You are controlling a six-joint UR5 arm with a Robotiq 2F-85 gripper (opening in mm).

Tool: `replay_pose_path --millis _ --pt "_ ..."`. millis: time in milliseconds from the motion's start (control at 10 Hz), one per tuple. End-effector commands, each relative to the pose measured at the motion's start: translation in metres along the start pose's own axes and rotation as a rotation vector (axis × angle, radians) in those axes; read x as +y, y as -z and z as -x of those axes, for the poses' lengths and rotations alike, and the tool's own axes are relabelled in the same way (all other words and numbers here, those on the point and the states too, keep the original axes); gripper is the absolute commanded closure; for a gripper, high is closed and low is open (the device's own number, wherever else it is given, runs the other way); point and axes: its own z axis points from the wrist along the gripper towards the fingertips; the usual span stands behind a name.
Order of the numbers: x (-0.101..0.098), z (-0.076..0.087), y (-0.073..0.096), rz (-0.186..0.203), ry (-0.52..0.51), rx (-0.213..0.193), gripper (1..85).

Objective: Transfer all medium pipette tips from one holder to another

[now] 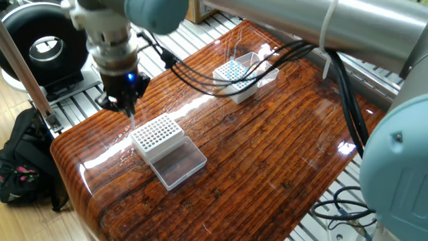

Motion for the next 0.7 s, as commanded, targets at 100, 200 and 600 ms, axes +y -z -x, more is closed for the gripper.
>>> replay_pose_path --millis 100,200,600 --pt "-0.055 0.010 0.030 0.006 0.076 0.006 84.7" --pt "-0.075 0.010 0.032 0.010 0.115 0.010 84.7" --pt "-0.142 0.012 0.025 -0.051 0.263 -0.003 84.7"
